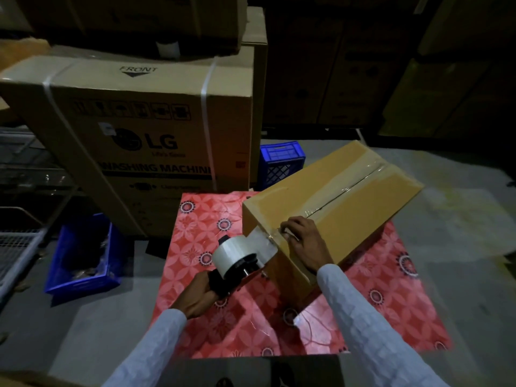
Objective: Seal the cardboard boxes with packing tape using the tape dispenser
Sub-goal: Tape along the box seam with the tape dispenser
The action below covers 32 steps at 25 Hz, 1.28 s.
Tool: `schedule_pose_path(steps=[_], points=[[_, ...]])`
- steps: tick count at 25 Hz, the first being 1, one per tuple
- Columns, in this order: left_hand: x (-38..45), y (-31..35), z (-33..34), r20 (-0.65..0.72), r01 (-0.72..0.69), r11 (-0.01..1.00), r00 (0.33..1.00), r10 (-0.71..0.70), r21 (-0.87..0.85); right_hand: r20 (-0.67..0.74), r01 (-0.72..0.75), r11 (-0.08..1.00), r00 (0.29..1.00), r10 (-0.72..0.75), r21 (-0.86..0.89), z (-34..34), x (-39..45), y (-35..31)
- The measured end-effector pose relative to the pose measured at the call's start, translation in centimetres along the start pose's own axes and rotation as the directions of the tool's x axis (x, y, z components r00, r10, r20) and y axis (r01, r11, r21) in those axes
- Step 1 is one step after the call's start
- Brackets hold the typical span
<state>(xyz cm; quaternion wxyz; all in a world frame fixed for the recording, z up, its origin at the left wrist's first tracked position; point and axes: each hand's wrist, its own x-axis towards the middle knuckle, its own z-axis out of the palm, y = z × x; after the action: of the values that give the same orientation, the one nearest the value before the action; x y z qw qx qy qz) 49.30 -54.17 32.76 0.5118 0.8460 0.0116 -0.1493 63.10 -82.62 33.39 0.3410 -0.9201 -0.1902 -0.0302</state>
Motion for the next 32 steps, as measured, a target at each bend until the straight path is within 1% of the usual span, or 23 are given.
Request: schedule_pose_path(steps=[2, 5, 8, 11, 13, 14, 16, 17, 18, 21, 23, 25, 28, 31, 32], points=[[0.0, -0.4, 0.2, -0.024, 0.006, 0.999, 1.000, -0.005, 0.045, -0.017, 0.011, 1.000, 1.000, -0.010, 0.021, 0.2, -0.2, 0.1], [1.8, -0.6, 1.2, -0.003, 0.020, 0.993, 1.000, -0.020, 0.118, -0.017, -0.012, 0.997, 1.000, 0.013, 0.075, 0.4, -0.3, 0.5], [3.2, -0.8, 2.2, 0.005, 0.074, 0.991, 0.997, -0.075, 0.114, -0.062, -0.032, 0.992, 0.997, 0.040, 0.126, 0.6, -0.9, -0.1], [3.7, -1.3, 2.4, -0.011, 0.114, 0.987, 0.993, -0.114, 0.109, -0.070, -0.154, 0.965, 0.983, 0.172, 0.213, 1.2, -2.8, -3.5], [3.9, -1.6, 2.5, -0.020, 0.109, 0.988, 0.994, -0.107, 0.107, 0.014, -0.264, 0.925, 0.963, 0.271, 0.273, 1.5, -3.8, -6.8], [3.9, -1.2, 2.7, -0.028, 0.091, 0.991, 0.996, -0.088, 0.099, 0.068, -0.315, 0.917, 0.949, 0.308, 0.247, 1.6, -4.1, -8.2], [3.7, -0.6, 3.3, -0.051, 0.050, 0.997, 0.998, -0.047, 0.063, 0.110, -0.352, 0.934, 0.932, 0.344, 0.061, 2.0, -4.2, -10.4], [3.6, -0.3, 3.6, -0.060, 0.049, 0.998, 0.997, -0.047, 0.029, 0.094, -0.347, 0.938, 0.933, 0.347, -0.018, 2.4, -4.3, -10.9], [3.4, 0.1, 3.7, -0.069, 0.057, 0.998, 0.996, -0.057, 0.011, 0.060, -0.344, 0.937, 0.936, 0.348, -0.057, 2.8, -4.3, -11.2], [3.8, 0.4, 4.1, -0.078, 0.085, 0.996, 0.993, -0.086, -0.018, -0.110, -0.314, 0.944, 0.947, 0.303, -0.099, 3.9, -4.6, -11.1], [3.8, 0.2, 4.2, -0.069, 0.094, 0.995, 0.993, -0.092, 0.023, -0.192, -0.262, 0.957, 0.952, 0.237, -0.120, 4.9, -4.8, -10.5], [3.7, 0.1, 4.6, -0.100, 0.080, 0.996, 0.992, -0.077, 0.027, -0.200, -0.228, 0.965, 0.959, 0.199, -0.131, 5.8, -5.0, -9.8], [4.2, -1.3, 4.6, -0.124, 0.058, 0.998, 0.990, -0.060, -0.018, -0.185, -0.226, 0.967, 0.962, 0.202, -0.119, 6.0, -5.1, -9.4], [4.8, -1.4, 4.0, -0.073, 0.114, 0.993, 0.991, -0.113, 0.012, -0.219, -0.237, 0.968, 0.952, 0.215, -0.080, 5.3, -4.9, -9.7], [4.8, -1.2, 3.8, -0.057, 0.113, 0.993, 0.992, -0.112, 0.025, -0.238, -0.238, 0.969, 0.947, 0.215, -0.071, 5.1, -4.8, -9.8]])
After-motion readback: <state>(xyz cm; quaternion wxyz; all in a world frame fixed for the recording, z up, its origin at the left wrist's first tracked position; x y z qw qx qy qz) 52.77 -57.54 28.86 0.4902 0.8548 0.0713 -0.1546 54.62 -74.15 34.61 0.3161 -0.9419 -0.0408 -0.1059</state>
